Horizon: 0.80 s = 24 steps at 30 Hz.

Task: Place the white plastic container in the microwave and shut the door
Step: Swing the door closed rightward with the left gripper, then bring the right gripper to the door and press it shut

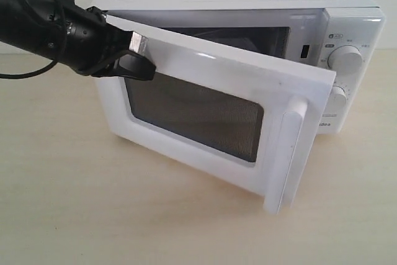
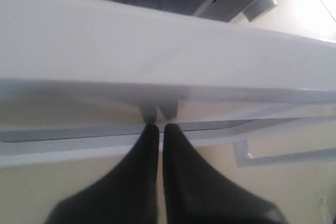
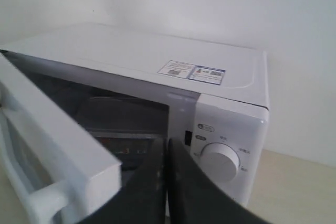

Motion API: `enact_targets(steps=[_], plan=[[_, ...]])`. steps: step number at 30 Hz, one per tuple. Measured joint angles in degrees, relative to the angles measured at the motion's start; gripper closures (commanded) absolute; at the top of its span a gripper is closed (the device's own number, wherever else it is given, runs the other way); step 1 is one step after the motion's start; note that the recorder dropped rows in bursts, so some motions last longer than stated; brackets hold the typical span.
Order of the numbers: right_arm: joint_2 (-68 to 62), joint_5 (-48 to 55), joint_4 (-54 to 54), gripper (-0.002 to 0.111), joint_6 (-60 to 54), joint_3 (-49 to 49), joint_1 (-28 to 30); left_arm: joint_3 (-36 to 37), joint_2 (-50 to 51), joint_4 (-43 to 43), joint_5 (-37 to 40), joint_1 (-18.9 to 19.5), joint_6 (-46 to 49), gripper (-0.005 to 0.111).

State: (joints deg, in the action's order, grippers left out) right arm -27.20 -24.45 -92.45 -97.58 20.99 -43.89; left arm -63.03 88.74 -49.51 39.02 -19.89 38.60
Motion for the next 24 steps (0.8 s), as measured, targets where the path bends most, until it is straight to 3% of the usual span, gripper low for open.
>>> enact_targets(steps=[14,24], plan=[[-0.2,4.5,0.3,0.108,-1.6,0.0,0.0,-2.1,3.0,-0.1,-3.8,0.0,1.0,0.102],[-14.1,15.5,3.3,0.109,2.7,0.0,0.0,-2.1,3.0,-0.2,-5.7,0.0,2.0,0.102]])
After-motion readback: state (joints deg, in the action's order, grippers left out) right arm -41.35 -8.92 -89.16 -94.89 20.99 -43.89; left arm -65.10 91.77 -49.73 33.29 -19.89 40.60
